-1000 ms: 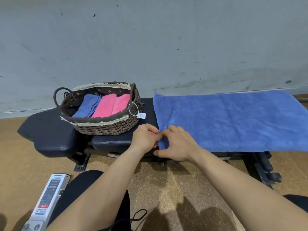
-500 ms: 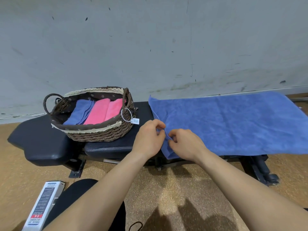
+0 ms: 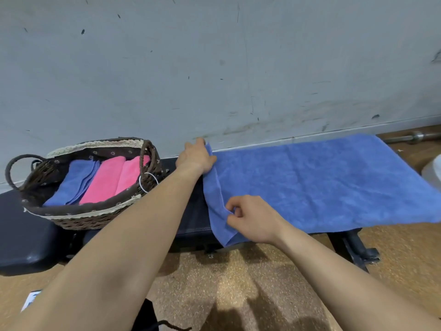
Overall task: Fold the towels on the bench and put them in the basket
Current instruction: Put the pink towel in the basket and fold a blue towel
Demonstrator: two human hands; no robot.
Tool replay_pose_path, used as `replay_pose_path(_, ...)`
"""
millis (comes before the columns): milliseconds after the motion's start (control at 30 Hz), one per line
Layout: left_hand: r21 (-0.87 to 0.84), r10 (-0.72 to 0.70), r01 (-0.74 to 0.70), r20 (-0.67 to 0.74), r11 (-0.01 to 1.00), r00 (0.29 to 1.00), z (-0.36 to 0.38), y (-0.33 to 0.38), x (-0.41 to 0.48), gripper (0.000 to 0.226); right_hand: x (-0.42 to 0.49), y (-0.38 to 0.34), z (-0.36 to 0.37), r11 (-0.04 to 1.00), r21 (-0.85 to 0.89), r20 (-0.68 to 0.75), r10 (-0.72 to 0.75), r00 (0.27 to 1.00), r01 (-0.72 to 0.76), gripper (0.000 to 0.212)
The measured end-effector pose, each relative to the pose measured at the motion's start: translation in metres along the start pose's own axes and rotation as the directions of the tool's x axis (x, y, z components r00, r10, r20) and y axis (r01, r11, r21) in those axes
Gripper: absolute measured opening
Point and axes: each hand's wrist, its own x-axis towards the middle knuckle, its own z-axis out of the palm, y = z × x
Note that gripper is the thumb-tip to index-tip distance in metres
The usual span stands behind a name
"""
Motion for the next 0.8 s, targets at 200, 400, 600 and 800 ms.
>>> replay_pose_path(200,0.149,0.197,-0.204,0.061,0.968,0.979,0.001,0.007,0.022,0.054,0.012,-0.018,0.009,0.988,0.153,-0.007,-0.033,0.999,0.034,0.010)
replay_pose_path(400,0.365,0.293,-0.275,0.006,0.890,0.956,-0.015,-0.002,0.037,0.021,0.020,-0.031,0.021,0.988,0.139,0.049,-0.071,0.996,0.063,0.018)
replay_pose_path(600,0.610,0.261,-0.177,-0.052,0.773,0.964,-0.054,-0.020,0.037,0.030,0.036,-0.060,0.038,0.964,0.230,0.078,-0.156,0.985,0.134,0.009)
replay_pose_path(800,0.616,0.239,-0.136,-0.088,0.776,0.967,-0.085,-0.022,0.030,0.030,0.038,-0.081,0.033,0.929,0.339,0.028,-0.169,0.985,0.150,0.008)
